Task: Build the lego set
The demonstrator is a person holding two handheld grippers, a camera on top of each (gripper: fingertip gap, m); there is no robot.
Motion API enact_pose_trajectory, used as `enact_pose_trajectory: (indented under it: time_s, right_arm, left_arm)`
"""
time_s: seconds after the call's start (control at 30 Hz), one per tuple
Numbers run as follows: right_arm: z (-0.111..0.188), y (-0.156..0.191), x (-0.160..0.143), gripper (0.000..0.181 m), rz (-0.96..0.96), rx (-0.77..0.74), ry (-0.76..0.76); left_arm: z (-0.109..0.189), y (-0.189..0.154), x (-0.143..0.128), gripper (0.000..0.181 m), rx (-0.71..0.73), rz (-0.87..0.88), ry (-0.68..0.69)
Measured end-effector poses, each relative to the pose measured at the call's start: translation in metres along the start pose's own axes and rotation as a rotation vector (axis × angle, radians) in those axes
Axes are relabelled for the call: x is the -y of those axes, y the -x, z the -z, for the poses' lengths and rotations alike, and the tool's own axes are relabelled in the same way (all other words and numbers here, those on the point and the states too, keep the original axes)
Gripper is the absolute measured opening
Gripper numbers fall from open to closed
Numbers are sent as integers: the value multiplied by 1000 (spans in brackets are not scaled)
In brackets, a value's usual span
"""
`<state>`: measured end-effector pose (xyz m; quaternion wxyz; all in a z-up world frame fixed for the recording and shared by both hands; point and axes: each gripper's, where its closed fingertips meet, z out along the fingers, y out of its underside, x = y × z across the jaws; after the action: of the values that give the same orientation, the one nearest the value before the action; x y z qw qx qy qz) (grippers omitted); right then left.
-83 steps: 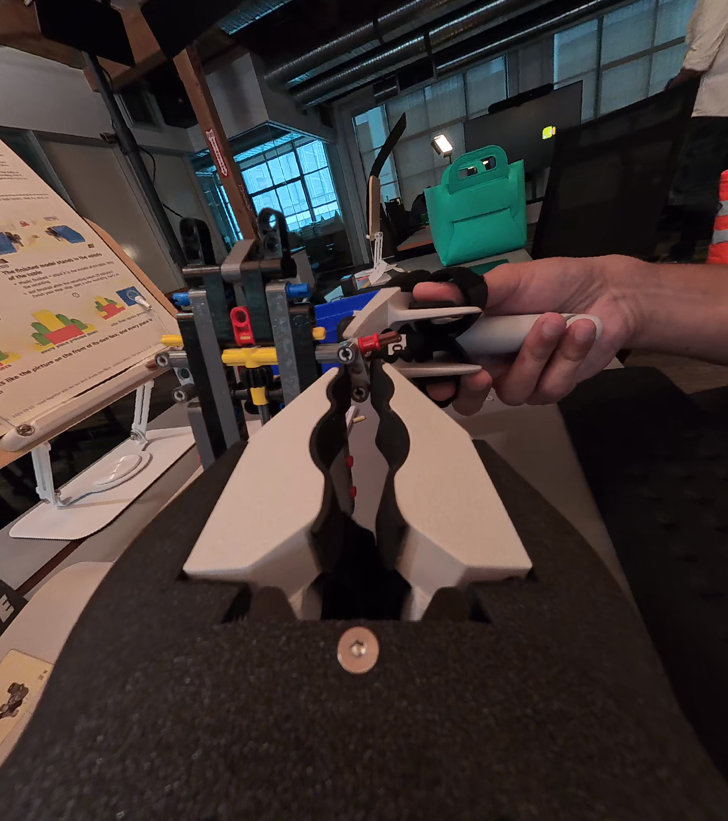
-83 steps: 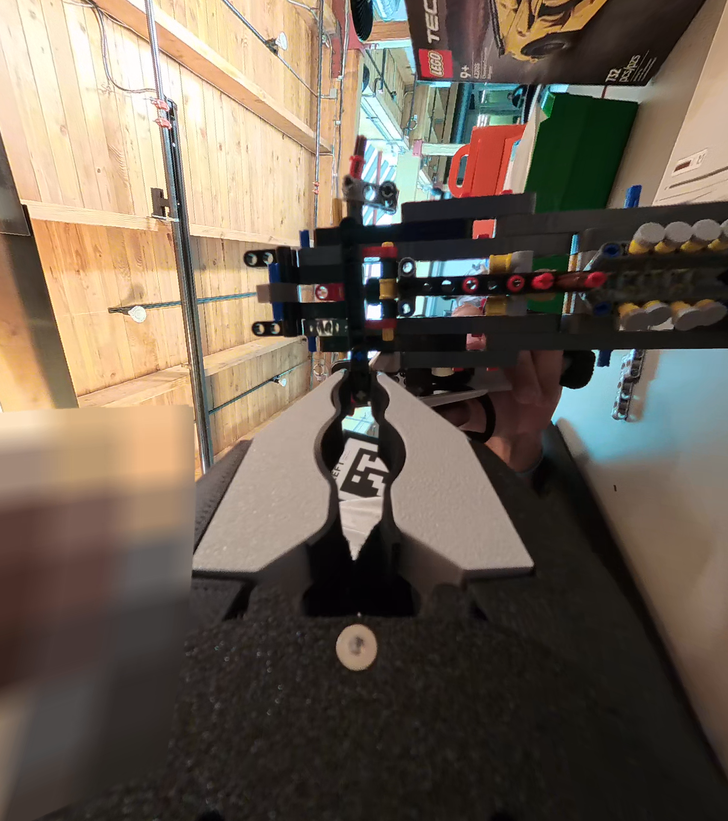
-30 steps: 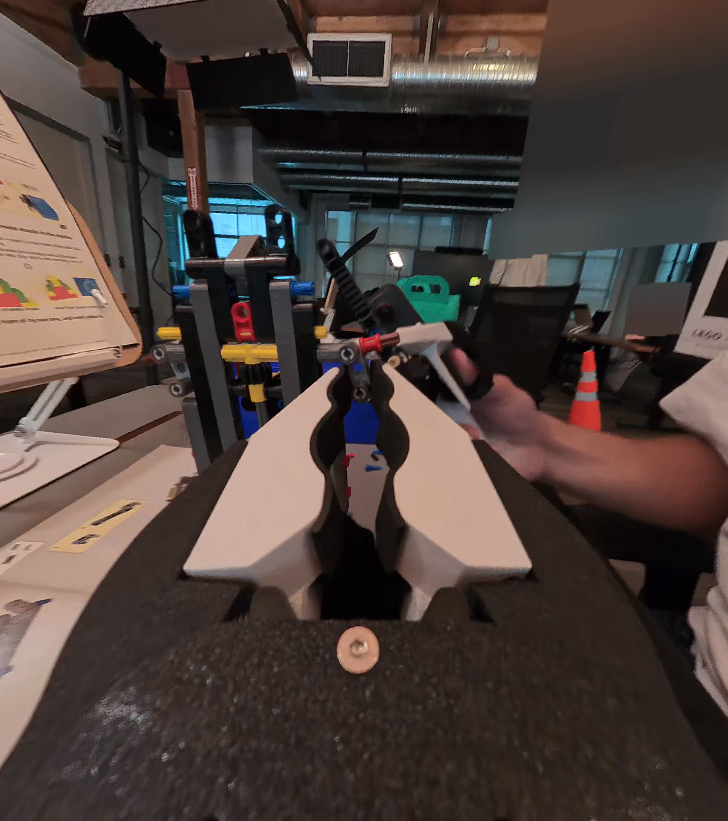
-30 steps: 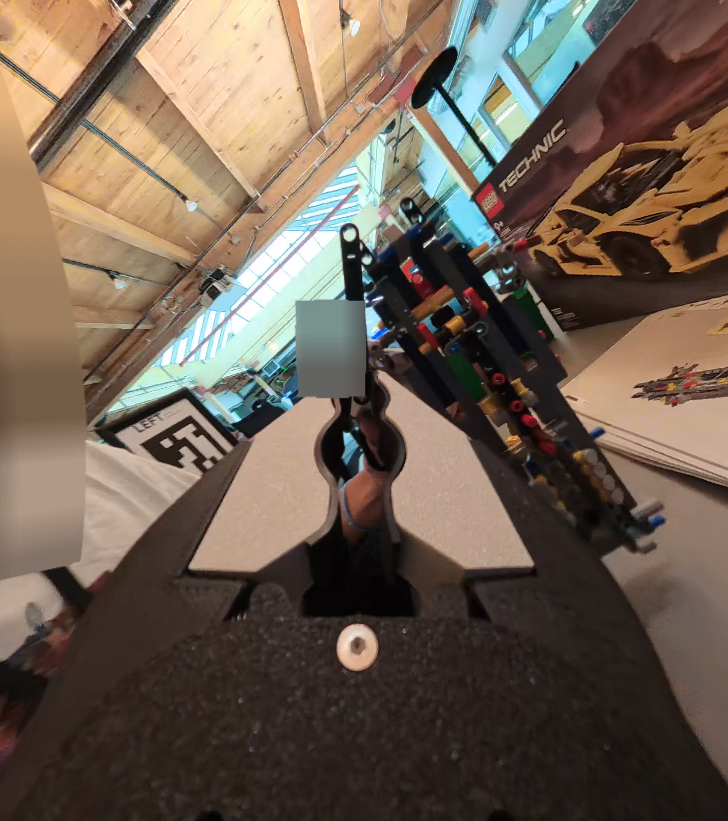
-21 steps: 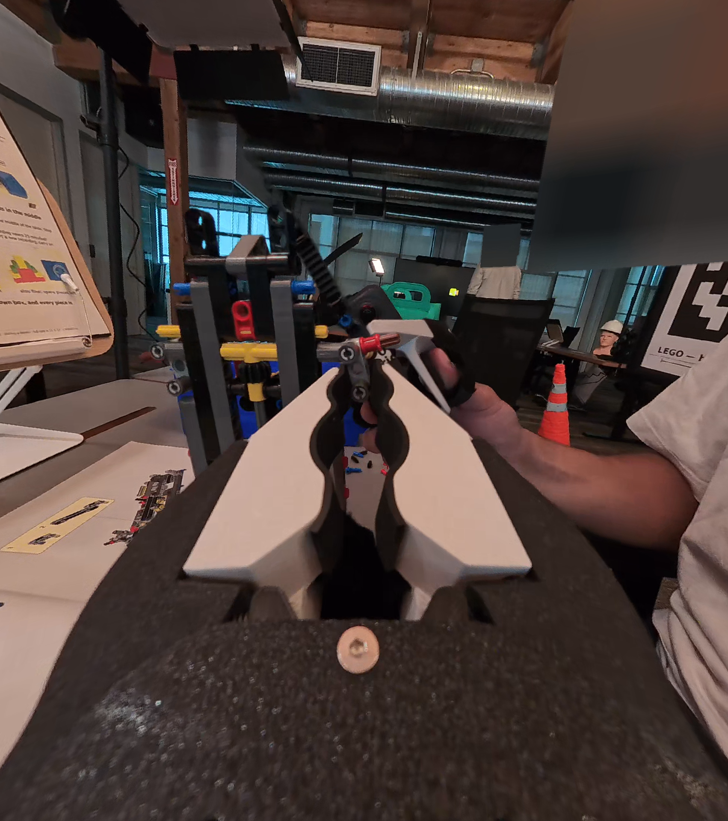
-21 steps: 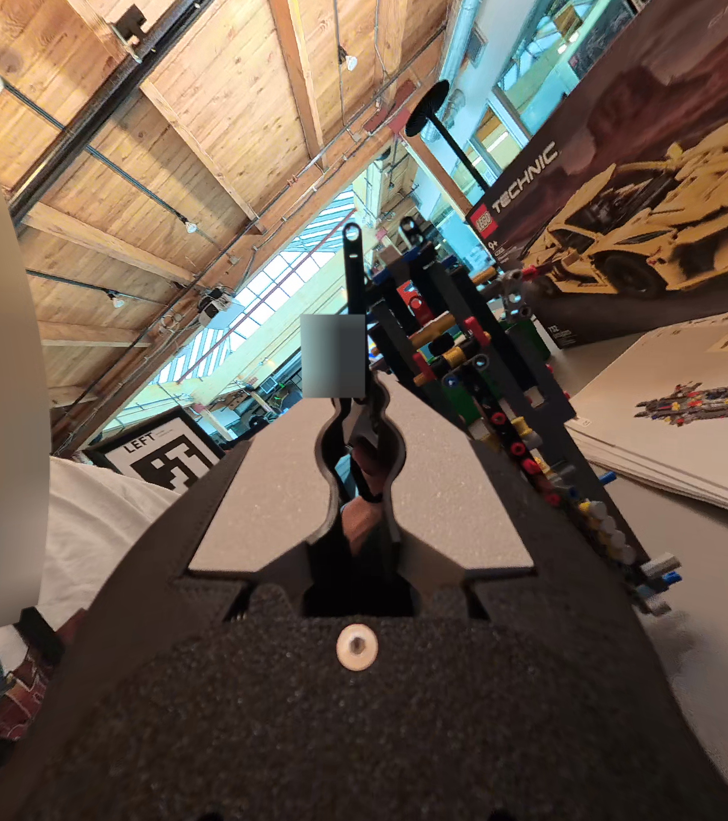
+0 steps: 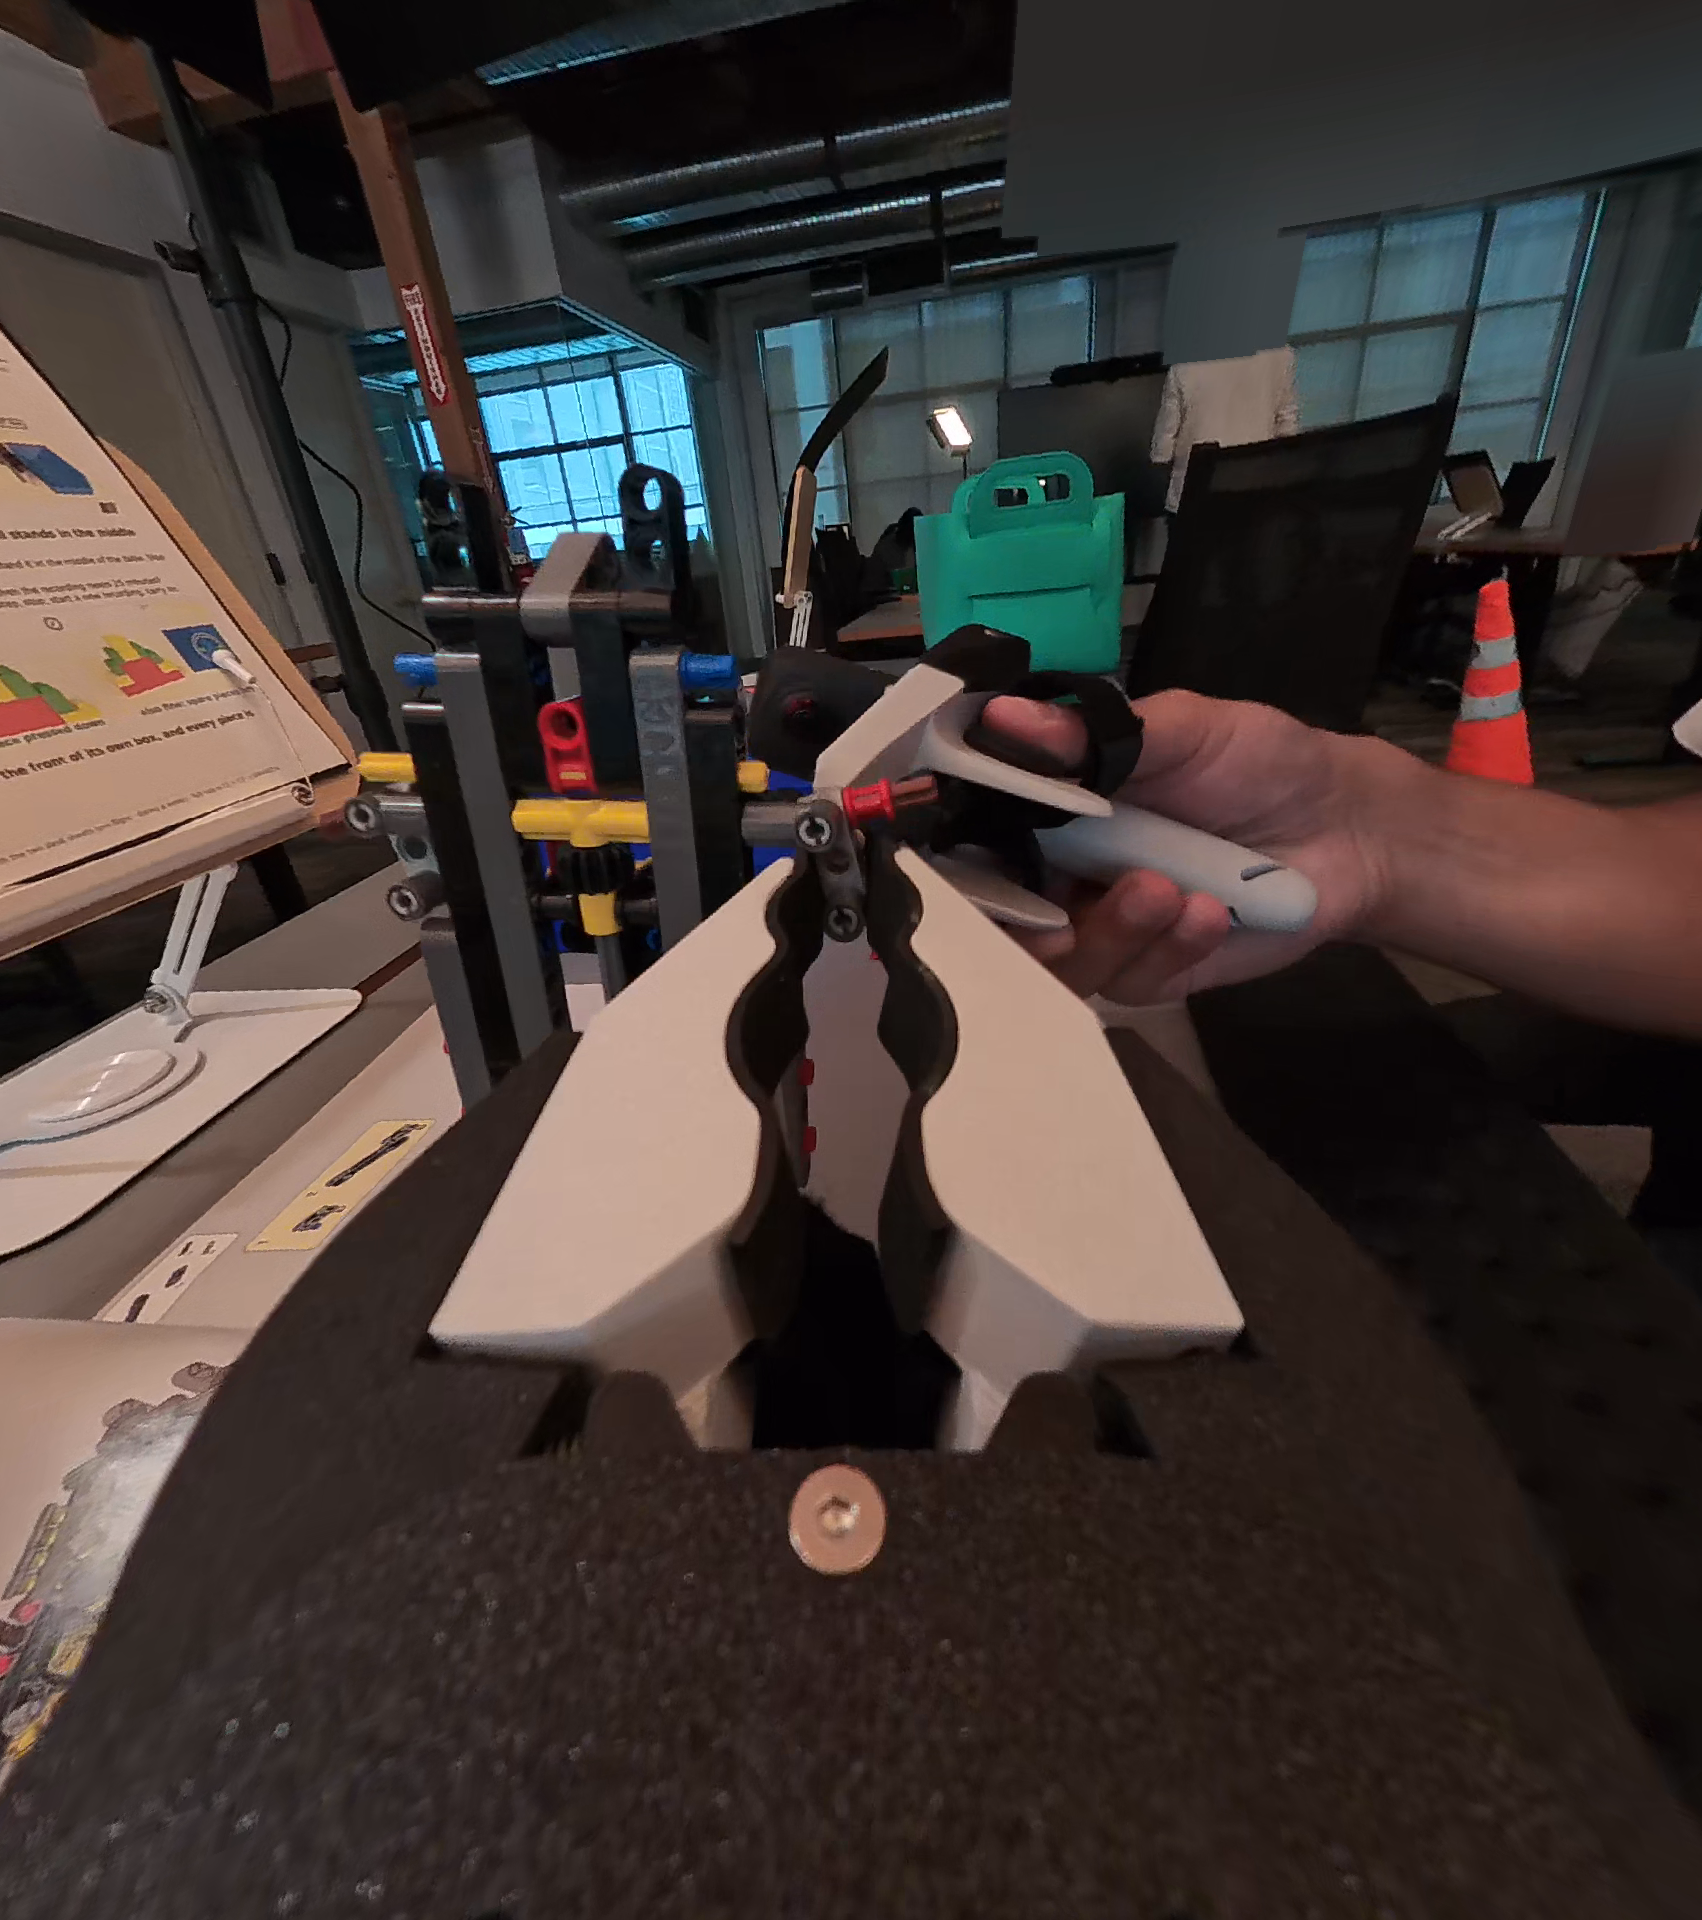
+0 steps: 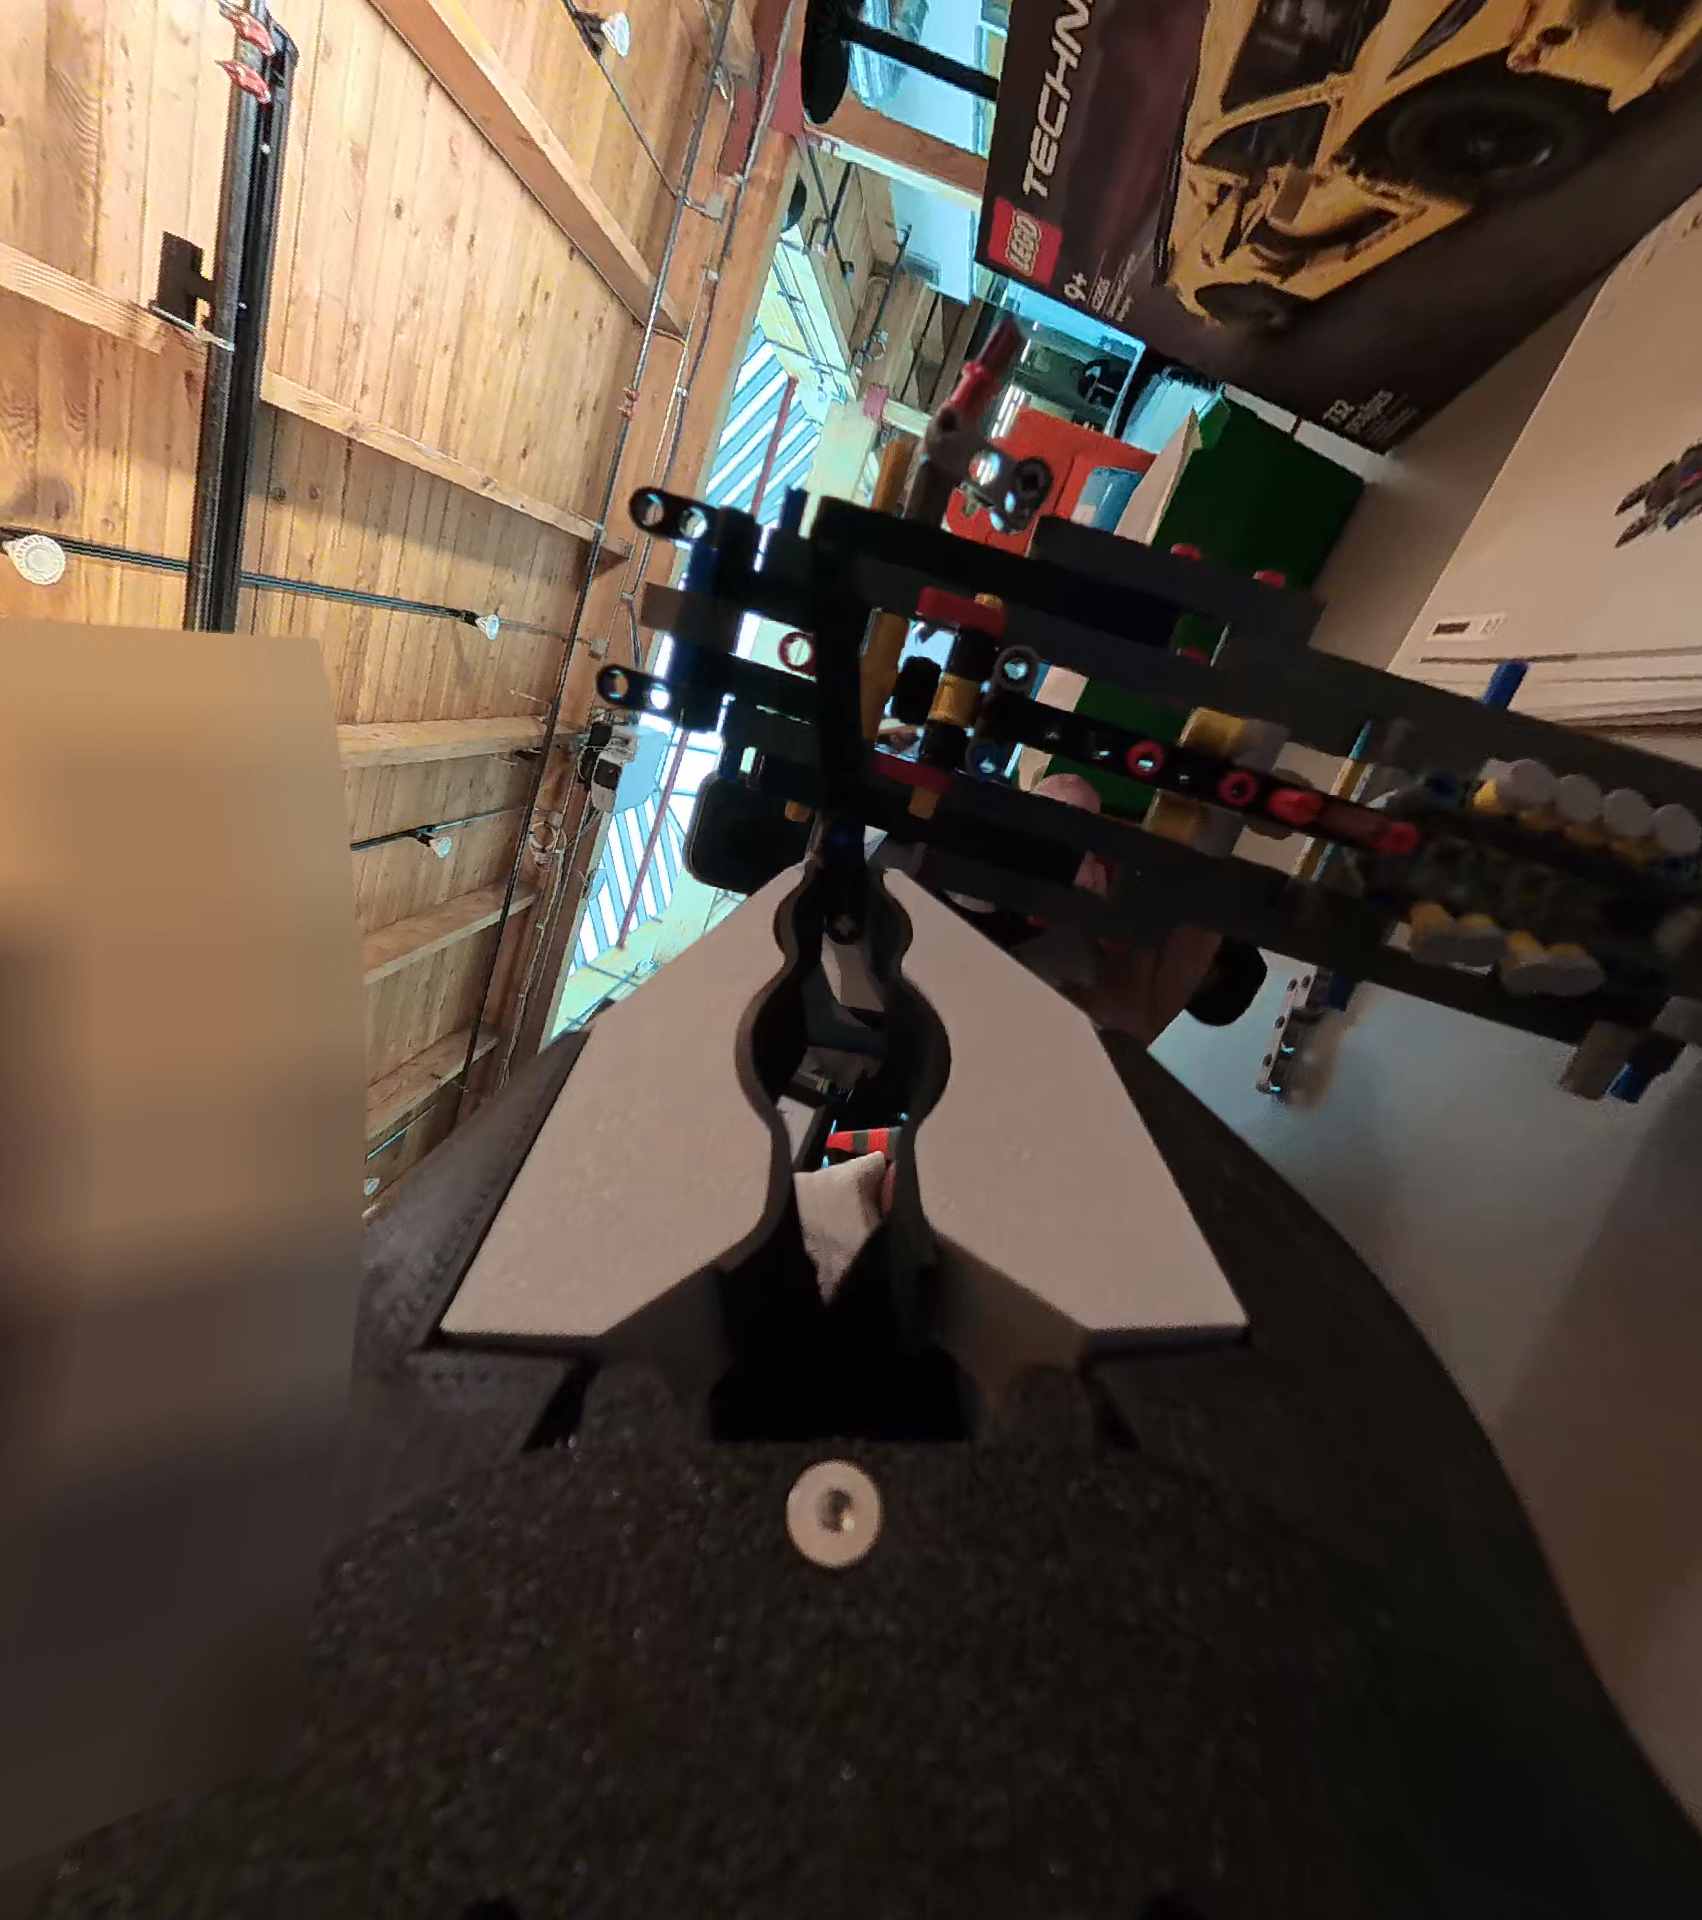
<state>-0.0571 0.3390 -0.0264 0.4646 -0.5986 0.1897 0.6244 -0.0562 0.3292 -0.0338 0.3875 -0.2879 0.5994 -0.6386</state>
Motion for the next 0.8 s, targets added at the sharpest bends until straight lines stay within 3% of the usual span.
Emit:
enact_pose_trajectory:
  time_s: [0.17, 0.43, 0.8]
  right_arm:
    - [4, -4, -5, 6, -31, -47, 31]
    - [6, 1, -13, 7, -156, 44, 122]
    - [14, 0, -20, 7, -329, 96, 202]
  left_arm:
    - [-1, -3, -7, 7, -12, -47, 48]
    - [0, -14, -4, 7, -96, -2, 45]
    - [-3, -21, -11, 7, -77, -166, 96]
